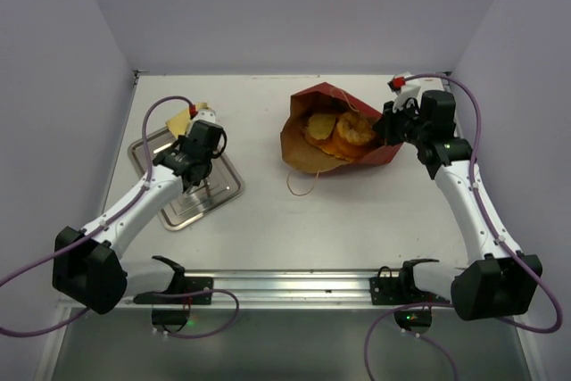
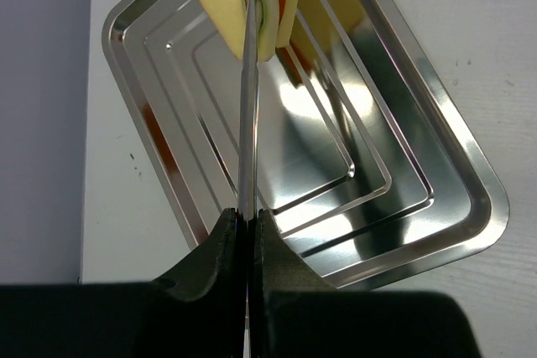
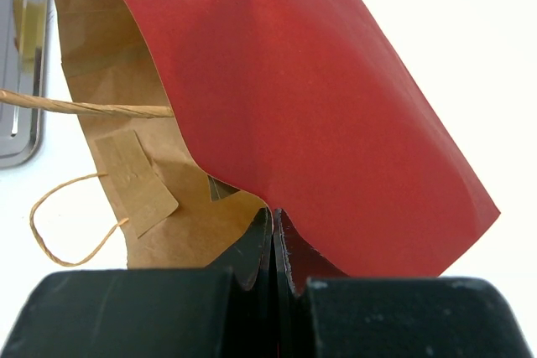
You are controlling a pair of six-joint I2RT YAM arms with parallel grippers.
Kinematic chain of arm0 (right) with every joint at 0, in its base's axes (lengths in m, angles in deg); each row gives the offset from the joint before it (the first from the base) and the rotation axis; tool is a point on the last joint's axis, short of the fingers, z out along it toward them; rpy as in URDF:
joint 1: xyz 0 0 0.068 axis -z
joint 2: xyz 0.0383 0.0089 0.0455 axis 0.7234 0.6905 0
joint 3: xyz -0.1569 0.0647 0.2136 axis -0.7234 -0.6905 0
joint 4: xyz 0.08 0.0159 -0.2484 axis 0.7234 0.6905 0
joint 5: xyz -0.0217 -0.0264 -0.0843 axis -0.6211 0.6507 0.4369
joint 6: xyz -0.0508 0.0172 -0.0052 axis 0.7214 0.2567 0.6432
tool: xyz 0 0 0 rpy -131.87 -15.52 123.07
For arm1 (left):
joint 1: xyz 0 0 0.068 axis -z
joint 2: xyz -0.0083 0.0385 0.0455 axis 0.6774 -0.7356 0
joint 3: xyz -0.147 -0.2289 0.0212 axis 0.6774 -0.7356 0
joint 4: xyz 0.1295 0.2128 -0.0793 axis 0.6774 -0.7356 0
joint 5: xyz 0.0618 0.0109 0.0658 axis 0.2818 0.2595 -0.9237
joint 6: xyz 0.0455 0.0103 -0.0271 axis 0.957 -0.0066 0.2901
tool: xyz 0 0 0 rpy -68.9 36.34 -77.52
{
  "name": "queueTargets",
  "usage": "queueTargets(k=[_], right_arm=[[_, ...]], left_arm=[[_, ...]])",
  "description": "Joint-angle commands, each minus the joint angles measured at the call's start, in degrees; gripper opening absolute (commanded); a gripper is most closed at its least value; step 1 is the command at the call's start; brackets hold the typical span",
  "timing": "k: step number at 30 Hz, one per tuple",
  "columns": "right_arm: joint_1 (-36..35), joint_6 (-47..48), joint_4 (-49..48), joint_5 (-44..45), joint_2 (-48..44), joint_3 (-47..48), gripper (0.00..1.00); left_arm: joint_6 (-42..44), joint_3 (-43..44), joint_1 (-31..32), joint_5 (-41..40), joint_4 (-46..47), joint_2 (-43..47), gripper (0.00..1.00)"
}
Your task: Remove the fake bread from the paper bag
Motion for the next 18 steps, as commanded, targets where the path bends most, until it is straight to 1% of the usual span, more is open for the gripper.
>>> queueTargets(k=[1, 14, 18], right_arm=[[0.14, -0.78, -3.14, -1.42, -2.09, -0.18, 0.0], [0.58, -1.04, -3.32, -1.86, -1.91, -0.44, 0.0], [0.58, -0.95, -3.32, -1.85, -1.82, -0.53, 0.0]], left_arm=[[1.61, 0.79, -0.56, -0.36, 4.47, -1.3, 0.0], [1.53, 0.7, -0.56, -3.87, 3.77, -5.7, 0.0], [1.53, 0.79, -0.56, -4.14, 3.68, -7.11, 0.04]])
